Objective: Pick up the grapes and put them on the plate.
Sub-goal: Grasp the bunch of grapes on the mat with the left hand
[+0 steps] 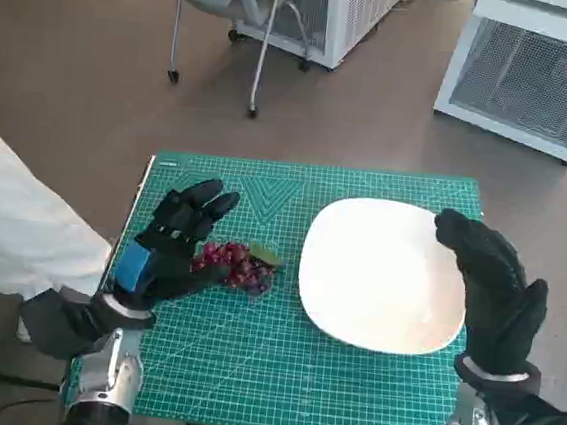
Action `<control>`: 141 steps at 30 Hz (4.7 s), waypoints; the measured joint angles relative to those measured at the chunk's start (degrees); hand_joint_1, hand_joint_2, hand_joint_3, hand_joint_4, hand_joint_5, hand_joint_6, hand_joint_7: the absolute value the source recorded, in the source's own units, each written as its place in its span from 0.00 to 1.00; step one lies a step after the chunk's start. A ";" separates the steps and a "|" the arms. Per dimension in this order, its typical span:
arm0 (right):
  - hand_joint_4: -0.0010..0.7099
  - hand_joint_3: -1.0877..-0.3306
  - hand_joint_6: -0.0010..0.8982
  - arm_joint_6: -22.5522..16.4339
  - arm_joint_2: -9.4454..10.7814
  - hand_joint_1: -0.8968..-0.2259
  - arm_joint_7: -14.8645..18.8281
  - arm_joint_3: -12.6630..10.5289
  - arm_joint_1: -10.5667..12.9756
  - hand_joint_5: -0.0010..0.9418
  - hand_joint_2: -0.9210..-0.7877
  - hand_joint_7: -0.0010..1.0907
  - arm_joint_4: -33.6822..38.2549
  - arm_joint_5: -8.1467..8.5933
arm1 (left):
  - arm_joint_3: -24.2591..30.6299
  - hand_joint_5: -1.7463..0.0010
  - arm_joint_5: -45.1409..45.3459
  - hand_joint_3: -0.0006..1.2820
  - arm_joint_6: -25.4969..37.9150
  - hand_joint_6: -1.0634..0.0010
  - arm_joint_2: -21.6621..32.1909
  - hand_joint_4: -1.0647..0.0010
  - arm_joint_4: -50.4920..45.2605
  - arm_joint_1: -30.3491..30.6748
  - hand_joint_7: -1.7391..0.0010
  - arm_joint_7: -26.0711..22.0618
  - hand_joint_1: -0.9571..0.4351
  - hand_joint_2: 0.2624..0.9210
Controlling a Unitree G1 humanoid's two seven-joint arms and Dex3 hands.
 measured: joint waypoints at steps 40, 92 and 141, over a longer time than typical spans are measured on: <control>0.61 0.72 0.05 1.74 0.52 0.52 -0.08 -0.04 0.34 0.00 0.00 0.56 -3.16 -0.06 | -0.22 0.98 -0.73 0.07 2.34 0.87 1.13 0.83 -5.21 1.14 0.77 0.16 0.42 1.00; 0.62 0.72 0.06 3.22 0.39 0.54 -0.58 -0.28 0.73 0.00 0.00 0.55 -5.09 -0.05 | -24.28 1.00 59.19 0.00 25.92 0.78 17.48 0.94 -17.17 -0.90 0.99 24.01 0.49 0.73; 0.63 0.71 0.06 2.87 -0.60 0.54 -1.02 -1.23 0.81 0.00 0.00 0.54 -4.59 -0.91 | -37.47 0.99 61.80 0.01 31.58 0.66 7.58 0.82 18.93 -21.68 0.98 32.75 0.59 0.80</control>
